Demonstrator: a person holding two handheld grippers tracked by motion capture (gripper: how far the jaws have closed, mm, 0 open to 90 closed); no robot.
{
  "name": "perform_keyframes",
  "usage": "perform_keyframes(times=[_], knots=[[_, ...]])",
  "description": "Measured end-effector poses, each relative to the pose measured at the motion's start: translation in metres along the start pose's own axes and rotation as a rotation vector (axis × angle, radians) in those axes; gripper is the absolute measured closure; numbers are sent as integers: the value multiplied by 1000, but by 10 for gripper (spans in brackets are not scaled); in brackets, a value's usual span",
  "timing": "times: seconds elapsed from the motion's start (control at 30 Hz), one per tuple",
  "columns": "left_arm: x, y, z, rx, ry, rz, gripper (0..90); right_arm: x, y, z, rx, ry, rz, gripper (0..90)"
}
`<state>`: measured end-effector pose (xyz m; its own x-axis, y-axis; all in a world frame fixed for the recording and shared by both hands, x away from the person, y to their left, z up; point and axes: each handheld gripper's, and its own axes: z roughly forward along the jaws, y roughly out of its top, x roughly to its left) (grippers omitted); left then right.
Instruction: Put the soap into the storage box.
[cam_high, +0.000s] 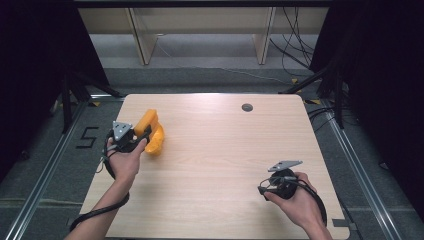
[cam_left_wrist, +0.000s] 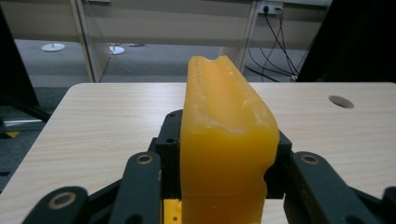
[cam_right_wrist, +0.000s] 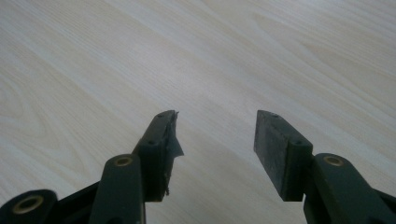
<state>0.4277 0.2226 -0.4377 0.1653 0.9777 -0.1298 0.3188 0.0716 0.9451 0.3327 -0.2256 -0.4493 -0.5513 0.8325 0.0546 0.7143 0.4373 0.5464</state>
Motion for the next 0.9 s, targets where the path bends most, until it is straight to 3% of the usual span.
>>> perform_keyframes(times=[0.07,0.2,0.33,0.53,0.9], knots=[[-2,1,1,-11,24,-3,603,0,-1,1,-20,-2,4,495],[-6,2,0,-37,48,14,602,-2,-1,1,-2,3,-7,495],[-7,-2,0,-39,50,33,602,-1,-1,0,1,3,-6,495],[-7,-7,-2,-53,70,19,603,-1,-1,1,6,3,-10,495],[-6,-10,4,-62,76,33,602,-1,-1,2,20,9,-14,495]])
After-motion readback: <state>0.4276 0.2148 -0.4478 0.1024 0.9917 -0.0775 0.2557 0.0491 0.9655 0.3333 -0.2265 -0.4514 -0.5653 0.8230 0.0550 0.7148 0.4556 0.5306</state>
